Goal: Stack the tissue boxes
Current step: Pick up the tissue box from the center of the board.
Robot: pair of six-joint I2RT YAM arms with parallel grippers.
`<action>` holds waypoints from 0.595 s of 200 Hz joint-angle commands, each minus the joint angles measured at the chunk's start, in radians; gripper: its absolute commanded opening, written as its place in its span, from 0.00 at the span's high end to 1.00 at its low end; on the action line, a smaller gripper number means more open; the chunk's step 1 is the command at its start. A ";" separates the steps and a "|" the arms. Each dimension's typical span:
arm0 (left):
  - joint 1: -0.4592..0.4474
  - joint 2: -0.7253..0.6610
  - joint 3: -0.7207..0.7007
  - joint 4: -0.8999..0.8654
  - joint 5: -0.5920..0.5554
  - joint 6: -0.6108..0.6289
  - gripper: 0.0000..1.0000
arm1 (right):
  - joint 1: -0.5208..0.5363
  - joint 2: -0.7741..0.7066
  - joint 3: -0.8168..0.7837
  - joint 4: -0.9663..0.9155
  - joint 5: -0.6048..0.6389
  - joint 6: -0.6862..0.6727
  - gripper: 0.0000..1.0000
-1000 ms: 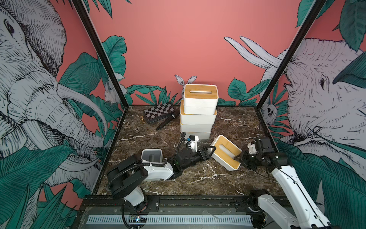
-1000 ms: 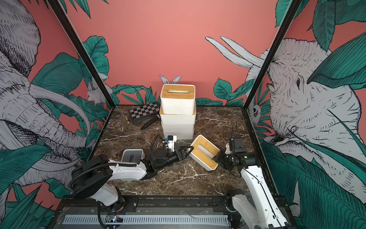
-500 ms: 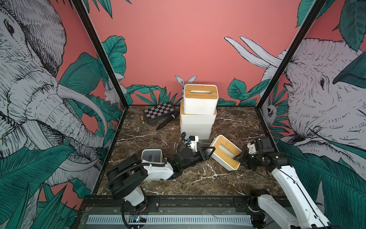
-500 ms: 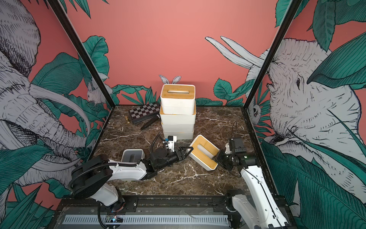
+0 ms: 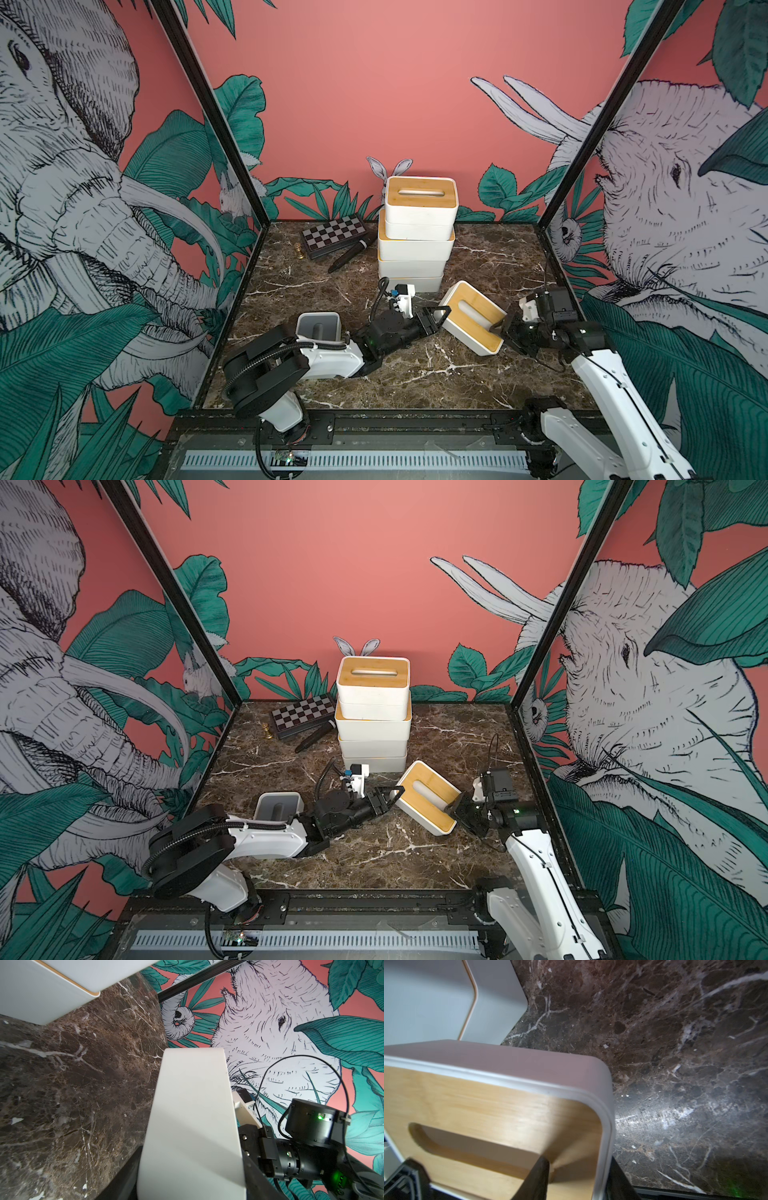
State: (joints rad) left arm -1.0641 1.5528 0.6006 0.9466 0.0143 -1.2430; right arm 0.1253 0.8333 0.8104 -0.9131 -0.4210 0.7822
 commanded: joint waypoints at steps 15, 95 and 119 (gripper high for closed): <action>-0.011 -0.039 -0.021 0.069 -0.049 -0.029 0.54 | 0.005 -0.019 0.027 0.077 -0.075 0.000 0.47; -0.014 -0.163 -0.088 0.060 -0.139 -0.027 0.57 | 0.005 -0.022 0.072 0.085 -0.036 -0.046 0.00; -0.020 -0.288 -0.125 -0.018 -0.180 -0.004 0.57 | 0.006 -0.015 0.132 0.070 0.017 -0.072 0.01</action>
State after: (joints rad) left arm -1.0748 1.4185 0.4969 0.9031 -0.1017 -1.2591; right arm 0.1257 0.8177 0.8734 -0.8536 -0.4587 0.7521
